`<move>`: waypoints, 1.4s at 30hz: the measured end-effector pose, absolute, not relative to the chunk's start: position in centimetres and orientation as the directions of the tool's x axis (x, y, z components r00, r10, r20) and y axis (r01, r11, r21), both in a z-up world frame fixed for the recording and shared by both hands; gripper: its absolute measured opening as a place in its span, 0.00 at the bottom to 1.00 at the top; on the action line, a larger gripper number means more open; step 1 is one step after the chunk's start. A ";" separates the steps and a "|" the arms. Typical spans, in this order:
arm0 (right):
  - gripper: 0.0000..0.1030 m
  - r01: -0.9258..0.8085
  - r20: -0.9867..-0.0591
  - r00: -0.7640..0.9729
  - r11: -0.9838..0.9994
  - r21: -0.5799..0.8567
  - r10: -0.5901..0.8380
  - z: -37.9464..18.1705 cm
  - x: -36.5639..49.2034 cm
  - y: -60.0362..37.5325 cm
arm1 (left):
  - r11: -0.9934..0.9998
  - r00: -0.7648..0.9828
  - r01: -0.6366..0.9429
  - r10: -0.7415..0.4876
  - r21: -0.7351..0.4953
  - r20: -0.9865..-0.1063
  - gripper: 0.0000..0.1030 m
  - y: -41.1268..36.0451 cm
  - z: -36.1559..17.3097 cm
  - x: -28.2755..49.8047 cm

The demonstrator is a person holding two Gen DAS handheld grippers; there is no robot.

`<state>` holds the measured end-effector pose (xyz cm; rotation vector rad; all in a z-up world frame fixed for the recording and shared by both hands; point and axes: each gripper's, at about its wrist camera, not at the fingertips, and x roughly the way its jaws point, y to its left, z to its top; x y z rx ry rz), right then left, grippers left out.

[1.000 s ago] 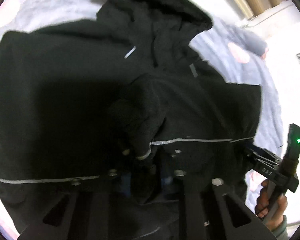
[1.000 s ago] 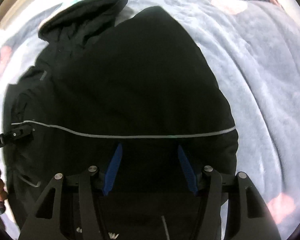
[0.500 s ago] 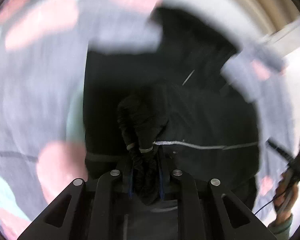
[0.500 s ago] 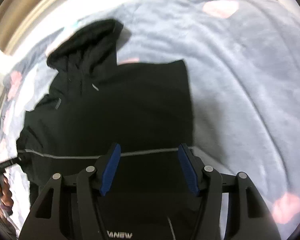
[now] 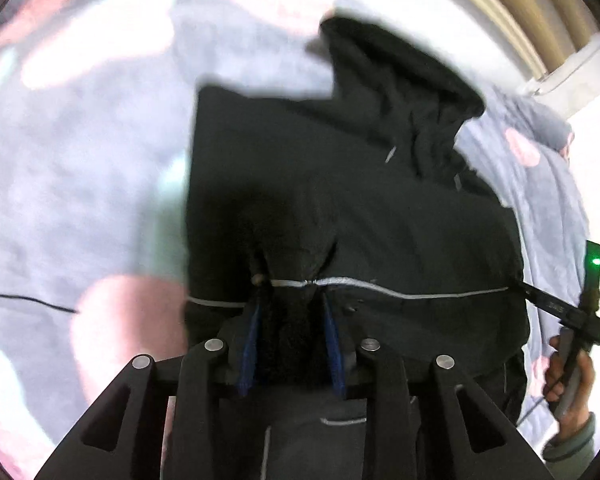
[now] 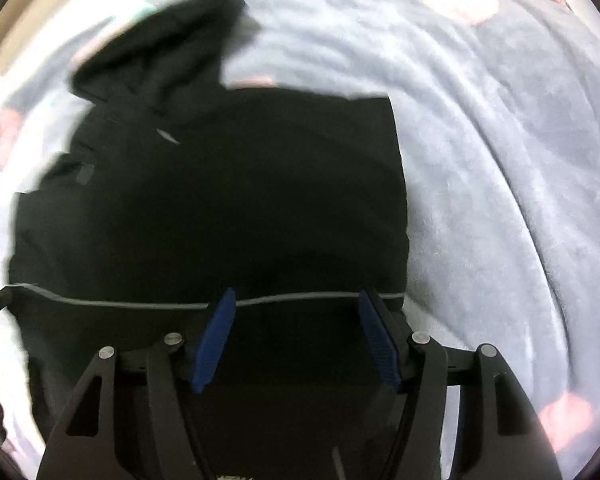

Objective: Fold large clothes

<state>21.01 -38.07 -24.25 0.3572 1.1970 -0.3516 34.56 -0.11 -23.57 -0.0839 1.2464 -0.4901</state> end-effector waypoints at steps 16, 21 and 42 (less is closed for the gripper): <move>0.64 0.353 -0.964 0.231 0.935 -0.046 -0.134 -29.1 22.7 -33.6 | 0.887 0.173 0.364 -0.363 -0.283 -0.916 0.39 -4.7 -29.4 35.0; 0.67 0.338 -0.968 0.227 0.941 -0.021 -0.104 -28.1 23.0 -33.8 | 0.882 0.169 0.373 -0.369 -0.287 -0.914 0.39 -4.8 -27.8 35.3; 0.65 0.426 -0.868 0.495 0.883 0.198 -0.044 -24.3 47.7 -44.4 | 0.864 0.321 0.390 -0.452 -0.319 -0.832 0.45 -14.8 -25.3 59.0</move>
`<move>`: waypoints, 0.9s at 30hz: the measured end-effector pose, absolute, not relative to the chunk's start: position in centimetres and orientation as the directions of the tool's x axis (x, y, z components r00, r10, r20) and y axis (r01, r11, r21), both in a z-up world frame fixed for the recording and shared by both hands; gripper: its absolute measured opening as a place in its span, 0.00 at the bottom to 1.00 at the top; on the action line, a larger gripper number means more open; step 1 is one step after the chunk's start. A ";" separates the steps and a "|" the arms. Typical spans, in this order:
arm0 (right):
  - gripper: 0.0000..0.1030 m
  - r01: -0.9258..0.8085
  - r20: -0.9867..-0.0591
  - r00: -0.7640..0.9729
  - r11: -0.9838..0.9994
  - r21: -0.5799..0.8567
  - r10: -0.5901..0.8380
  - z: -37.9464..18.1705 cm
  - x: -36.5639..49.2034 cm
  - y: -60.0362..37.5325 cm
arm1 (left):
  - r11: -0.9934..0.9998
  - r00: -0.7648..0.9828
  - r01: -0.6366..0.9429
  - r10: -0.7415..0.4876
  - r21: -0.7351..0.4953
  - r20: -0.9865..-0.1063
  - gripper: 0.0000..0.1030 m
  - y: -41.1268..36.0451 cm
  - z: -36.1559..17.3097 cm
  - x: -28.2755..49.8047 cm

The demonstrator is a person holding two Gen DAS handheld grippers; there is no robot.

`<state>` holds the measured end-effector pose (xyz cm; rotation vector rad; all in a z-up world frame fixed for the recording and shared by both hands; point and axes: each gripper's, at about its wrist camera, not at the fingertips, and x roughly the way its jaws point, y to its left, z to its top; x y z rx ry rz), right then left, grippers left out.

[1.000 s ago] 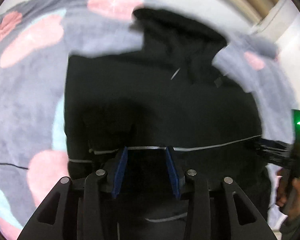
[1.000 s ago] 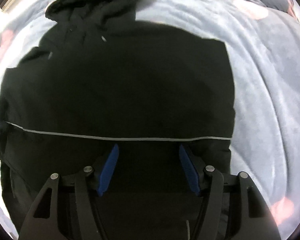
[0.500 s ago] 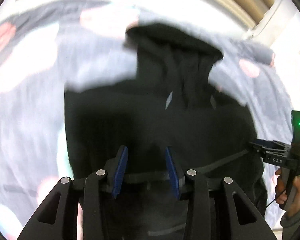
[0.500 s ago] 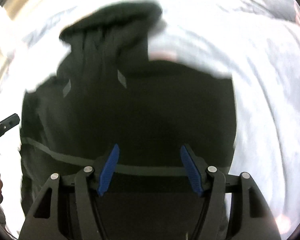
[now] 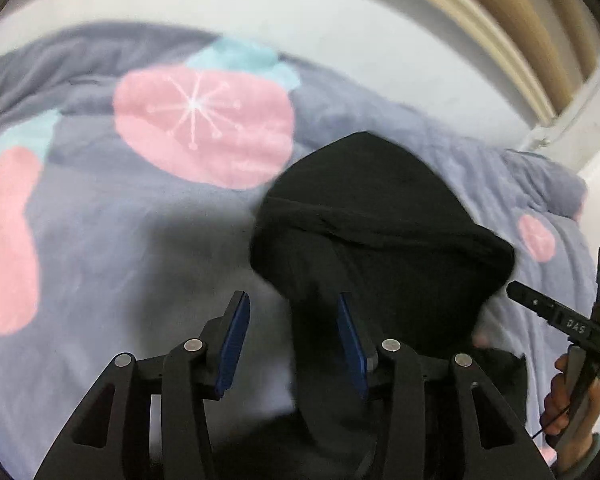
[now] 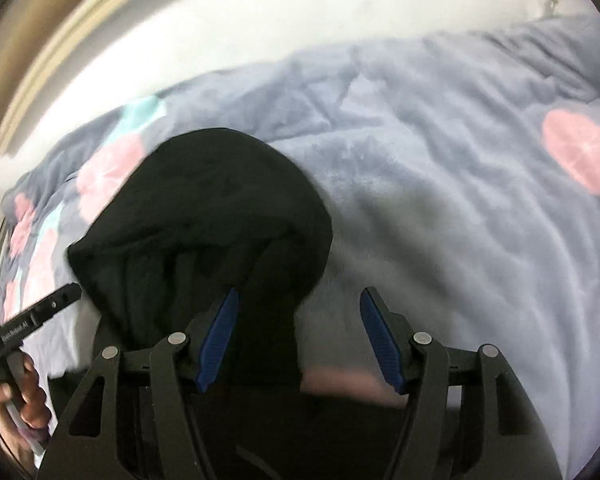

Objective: Fold large clothes

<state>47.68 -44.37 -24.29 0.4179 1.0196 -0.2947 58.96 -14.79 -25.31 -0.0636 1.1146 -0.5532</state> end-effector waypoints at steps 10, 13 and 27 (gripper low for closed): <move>0.07 0.354 -0.807 0.589 0.882 0.310 0.048 -25.7 47.1 -45.5 | 0.798 0.315 0.305 -0.600 -0.520 -0.735 0.09 -12.3 -26.6 62.8; 0.07 0.378 -0.847 0.526 0.871 0.314 0.077 -29.3 47.4 -45.9 | 0.805 0.297 0.317 -0.587 -0.502 -0.753 0.10 -11.6 -27.8 62.3; 0.42 0.332 -0.870 0.477 0.891 0.310 0.125 -26.8 44.6 -46.1 | 0.862 0.363 0.435 -0.433 -0.261 -0.825 0.44 -11.1 -26.8 59.5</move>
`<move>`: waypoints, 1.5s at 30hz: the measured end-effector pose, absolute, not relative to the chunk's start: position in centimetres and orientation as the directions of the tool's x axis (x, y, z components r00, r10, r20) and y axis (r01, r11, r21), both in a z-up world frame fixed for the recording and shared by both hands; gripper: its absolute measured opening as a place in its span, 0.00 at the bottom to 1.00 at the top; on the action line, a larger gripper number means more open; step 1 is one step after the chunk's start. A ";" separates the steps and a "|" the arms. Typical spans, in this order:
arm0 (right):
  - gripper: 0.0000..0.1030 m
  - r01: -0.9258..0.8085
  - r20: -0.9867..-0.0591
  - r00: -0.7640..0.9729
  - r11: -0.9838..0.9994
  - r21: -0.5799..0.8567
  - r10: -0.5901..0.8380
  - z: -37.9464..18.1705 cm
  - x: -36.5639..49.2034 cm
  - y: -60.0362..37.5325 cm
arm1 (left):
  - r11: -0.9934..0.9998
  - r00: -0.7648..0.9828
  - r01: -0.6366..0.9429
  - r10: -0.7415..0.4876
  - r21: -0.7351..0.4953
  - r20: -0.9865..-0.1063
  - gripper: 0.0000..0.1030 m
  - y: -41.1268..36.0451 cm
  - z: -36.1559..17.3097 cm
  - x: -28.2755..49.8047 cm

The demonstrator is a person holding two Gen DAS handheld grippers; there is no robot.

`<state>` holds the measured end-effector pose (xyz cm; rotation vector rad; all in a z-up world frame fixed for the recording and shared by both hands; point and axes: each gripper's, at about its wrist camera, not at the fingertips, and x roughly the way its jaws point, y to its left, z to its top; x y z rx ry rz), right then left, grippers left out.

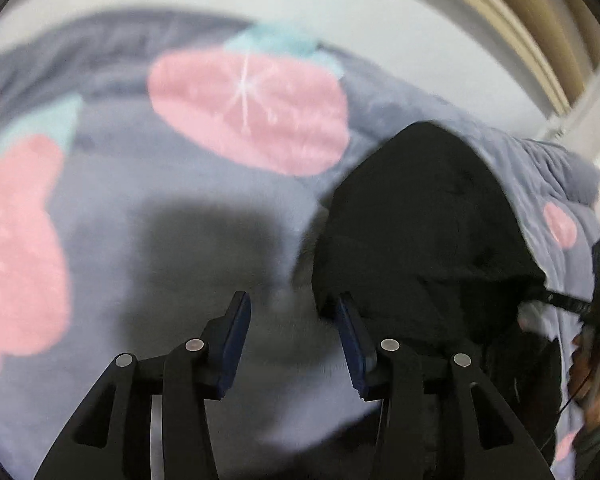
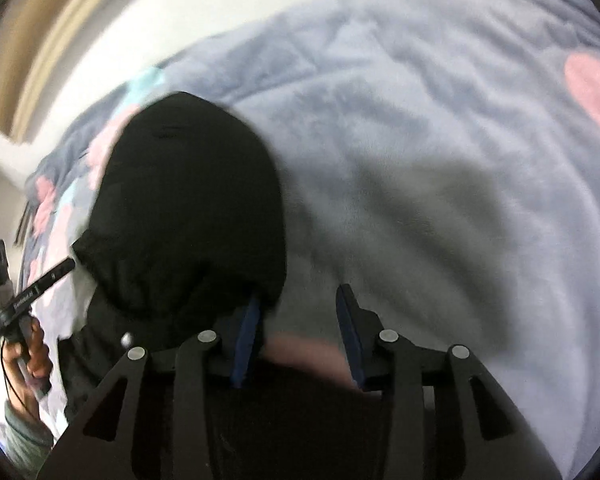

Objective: Fold large clothes

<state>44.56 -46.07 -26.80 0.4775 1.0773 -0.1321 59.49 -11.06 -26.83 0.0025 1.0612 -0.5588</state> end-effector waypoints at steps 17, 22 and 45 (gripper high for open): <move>0.48 0.239 -0.926 0.376 0.963 0.126 0.028 -32.7 53.0 -39.6 | 0.759 0.177 0.587 -0.459 -0.281 -0.871 0.47 -19.8 -30.3 60.5; 0.48 0.248 -0.921 0.387 0.959 0.138 0.033 -33.0 53.0 -39.6 | 0.761 0.196 0.574 -0.486 -0.302 -0.852 0.47 -19.2 -30.6 60.6; 0.53 0.299 -0.805 0.460 0.788 0.538 0.375 -34.0 53.7 -48.0 | 0.786 0.172 0.438 -0.550 -0.436 -0.817 0.58 -16.1 -29.8 66.5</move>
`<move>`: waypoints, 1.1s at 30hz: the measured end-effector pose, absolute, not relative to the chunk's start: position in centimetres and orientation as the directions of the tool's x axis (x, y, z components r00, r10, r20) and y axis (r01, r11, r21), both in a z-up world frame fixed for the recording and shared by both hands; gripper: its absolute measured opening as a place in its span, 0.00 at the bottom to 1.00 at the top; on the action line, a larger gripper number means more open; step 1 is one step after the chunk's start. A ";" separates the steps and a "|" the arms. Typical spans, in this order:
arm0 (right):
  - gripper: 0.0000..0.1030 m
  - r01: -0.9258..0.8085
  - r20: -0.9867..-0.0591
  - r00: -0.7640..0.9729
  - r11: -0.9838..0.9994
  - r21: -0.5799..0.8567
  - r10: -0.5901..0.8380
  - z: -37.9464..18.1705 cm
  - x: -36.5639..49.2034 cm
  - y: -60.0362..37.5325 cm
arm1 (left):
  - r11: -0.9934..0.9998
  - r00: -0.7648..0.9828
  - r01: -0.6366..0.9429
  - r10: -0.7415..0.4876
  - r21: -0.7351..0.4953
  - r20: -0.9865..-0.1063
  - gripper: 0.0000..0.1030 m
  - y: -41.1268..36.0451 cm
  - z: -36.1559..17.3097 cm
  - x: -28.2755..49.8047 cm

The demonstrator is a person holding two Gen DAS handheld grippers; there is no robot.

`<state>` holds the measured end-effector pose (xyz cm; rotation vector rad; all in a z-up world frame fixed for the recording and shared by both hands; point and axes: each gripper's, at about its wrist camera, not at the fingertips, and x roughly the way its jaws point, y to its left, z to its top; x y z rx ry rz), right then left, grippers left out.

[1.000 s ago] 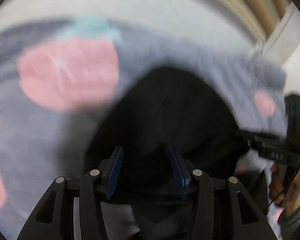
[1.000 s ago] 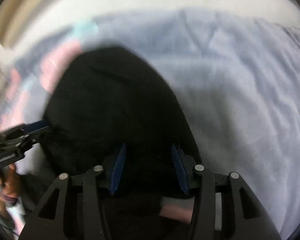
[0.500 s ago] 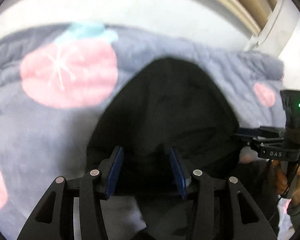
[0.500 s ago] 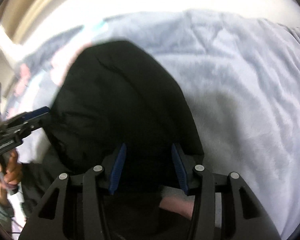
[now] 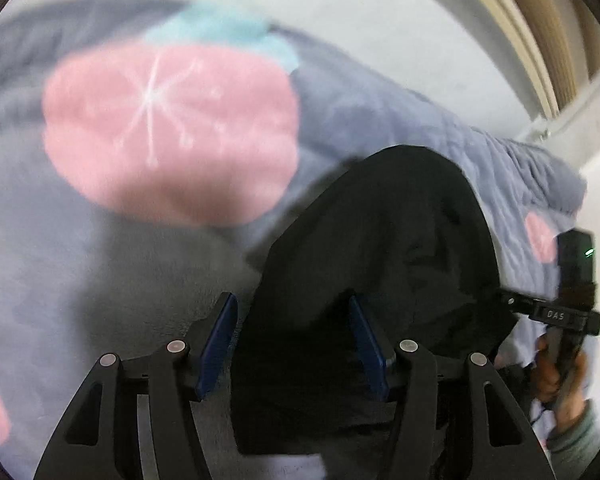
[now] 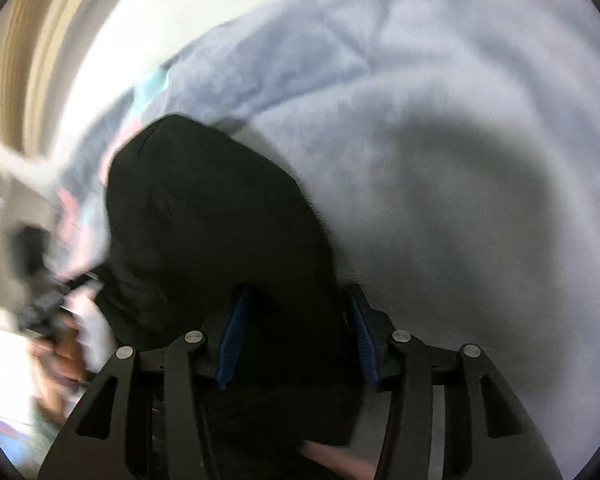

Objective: Fold large clothes

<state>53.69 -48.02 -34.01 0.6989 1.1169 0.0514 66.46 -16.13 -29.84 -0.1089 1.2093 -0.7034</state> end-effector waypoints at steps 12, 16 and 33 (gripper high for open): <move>0.18 0.183 -0.794 0.502 0.856 0.484 0.342 -29.9 52.8 -45.9 | 0.704 0.165 0.461 -0.667 -0.540 -0.727 0.13 -14.4 -28.5 64.6; 0.15 0.102 -0.782 0.566 0.919 0.381 0.261 -25.0 49.1 -43.1 | 0.682 0.221 0.553 -0.673 -0.478 -0.706 0.13 -13.3 -24.4 61.3; 0.14 0.040 -0.838 0.546 0.999 0.023 -0.002 -19.8 26.4 -31.6 | 0.635 0.267 0.752 -0.541 -0.178 -0.798 0.12 -6.0 -18.2 34.9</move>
